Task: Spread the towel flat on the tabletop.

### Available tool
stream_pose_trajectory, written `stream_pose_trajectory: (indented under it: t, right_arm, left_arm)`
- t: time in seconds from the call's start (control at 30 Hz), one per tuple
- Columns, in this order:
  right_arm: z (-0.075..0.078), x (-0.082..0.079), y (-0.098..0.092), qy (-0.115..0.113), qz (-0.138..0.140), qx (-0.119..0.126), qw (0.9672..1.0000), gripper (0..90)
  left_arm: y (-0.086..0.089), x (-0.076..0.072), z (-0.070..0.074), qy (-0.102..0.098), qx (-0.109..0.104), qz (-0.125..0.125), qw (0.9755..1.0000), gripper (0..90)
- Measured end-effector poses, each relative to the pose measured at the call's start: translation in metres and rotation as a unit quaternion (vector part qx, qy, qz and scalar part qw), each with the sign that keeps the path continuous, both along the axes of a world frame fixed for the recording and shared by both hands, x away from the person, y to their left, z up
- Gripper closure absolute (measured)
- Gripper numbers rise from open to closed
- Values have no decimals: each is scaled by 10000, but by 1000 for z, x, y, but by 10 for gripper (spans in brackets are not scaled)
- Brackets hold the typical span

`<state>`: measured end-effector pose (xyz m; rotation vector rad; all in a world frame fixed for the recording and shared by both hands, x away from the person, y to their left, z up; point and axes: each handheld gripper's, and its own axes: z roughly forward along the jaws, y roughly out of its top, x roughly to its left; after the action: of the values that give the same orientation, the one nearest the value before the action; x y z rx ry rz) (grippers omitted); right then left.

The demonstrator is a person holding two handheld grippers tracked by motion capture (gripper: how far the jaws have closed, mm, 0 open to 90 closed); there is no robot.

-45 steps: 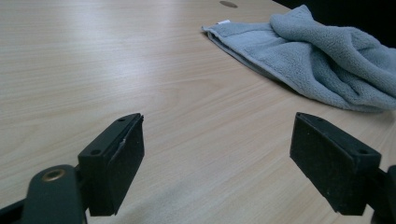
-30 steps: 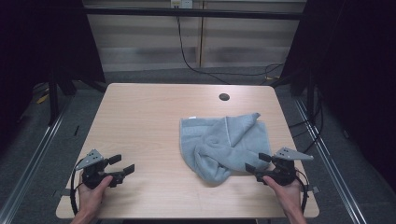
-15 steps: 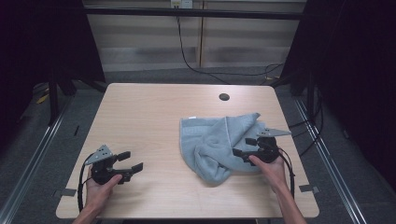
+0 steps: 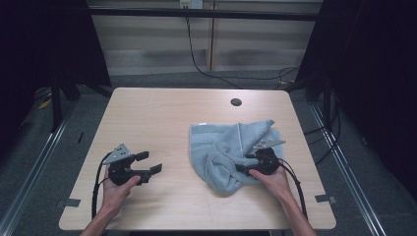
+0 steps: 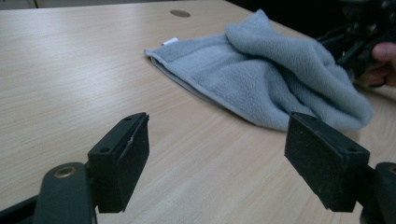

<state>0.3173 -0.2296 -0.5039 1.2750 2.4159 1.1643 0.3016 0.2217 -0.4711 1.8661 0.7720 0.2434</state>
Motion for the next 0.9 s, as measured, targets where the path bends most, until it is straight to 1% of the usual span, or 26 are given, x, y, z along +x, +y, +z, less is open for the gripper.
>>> stream_pose_trajectory:
  t: [0.03, 0.07, 0.1, 0.13, 0.17, 0.2, 0.23, 0.27, 0.3, 0.33, 0.37, 0.43, 0.5, 0.53, 0.57, 0.6, 0.67, 0.7, 0.73, 0.77, 0.83, 0.87, 0.9]
  right_arm:
    - [0, -1, 1, 11, 18, 48, 10000, 446]
    - [0, -2, 2, 11, 76, 75, 9999, 495]
    - [0, -2, 2, 11, 76, 75, 9999, 495]
    - [1, -3, 4, 9, 103, 81, 9999, 535]
    - [1, -4, 7, 0, 165, 117, 9998, 601]
    - [1, -4, 7, 0, 165, 117, 9998, 601]
    - [1, -4, 10, 0, 175, 130, 9998, 623]
    - [1, -6, 17, -50, 312, 122, 9994, 642]
    - [1, -6, 17, -50, 312, 122, 9994, 642]
    - [1, -7, 26, -50, 457, 142, 9988, 655]
    - [1, -7, 26, -50, 457, 142, 9988, 655]
    - [1, -10, 38, -49, 621, 159, 9979, 657]
    - [1, -12, 50, -47, 812, 176, 9965, 657]
    - [1, -16, 62, -40, 991, 182, 9949, 657]
    - [1, -19, 69, -44, 1072, 186, 9941, 657]
    - [2, -21, 75, -40, 1163, 182, 9930, 657]
    - [2, -27, 88, -22, 1317, 177, 9911, 655]
    - [2, -27, 88, -22, 1317, 177, 9911, 655]
    - [4, -33, 101, -70, 1517, 101, 9884, 649]
    - [4, -33, 101, -70, 1517, 101, 9884, 649]
    - [7, -40, 114, -46, 1676, 60, 9858, 630]
    - [8, -44, 122, -67, 1793, 57, 9838, 585]
    - [8, -44, 122, -67, 1793, 57, 9838, 585]
  left_arm:
    - [0, 0, 0, 0, 0, 0, 10000, 217]
    - [-3, -1, -1, 27, 23, -76, 10000, 217]
    - [-3, -1, -1, 27, 23, -76, 10000, 216]
    - [-4, -1, -2, 31, 42, -105, 9999, 216]
    - [-5, -1, -2, 32, 74, -152, 9999, 216]
    - [-7, -2, -2, 29, 97, -175, 9998, 216]
    - [-9, -2, -2, 12, 115, -184, 9998, 216]
    - [-11, -3, -1, 25, 149, -224, 9996, 212]
    - [-11, -3, -1, 25, 149, -224, 9996, 210]
    - [-12, -2, 1, 29, 163, -244, 9996, 210]
    - [-12, -2, 1, 29, 163, -244, 9996, 210]
    - [-14, -1, 3, -18, 173, -225, 9996, 213]
    - [-17, 2, 6, 24, 138, -265, 9996, 215]
    - [-18, 4, 8, 10, 110, -259, 9996, 221]
    - [-22, 5, 13, -47, 44, -248, 9997, 230]
    - [-23, 6, 15, -50, 28, -240, 9997, 236]
    - [-25, 7, 16, -31, 41, -256, 9997, 241]
    - [-27, 8, 17, -27, 39, -276, 9996, 241]
    - [-28, 8, 19, -31, 34, -295, 9996, 247]
    - [-30, 9, 20, -44, 33, -308, 9995, 247]
    - [-35, 11, 21, -28, -15, -338, 9994, 260]
    - [-39, 16, 18, 65, 74, -442, 9990, 260]
    - [-39, 16, 18, 65, 74, -442, 9990, 260]
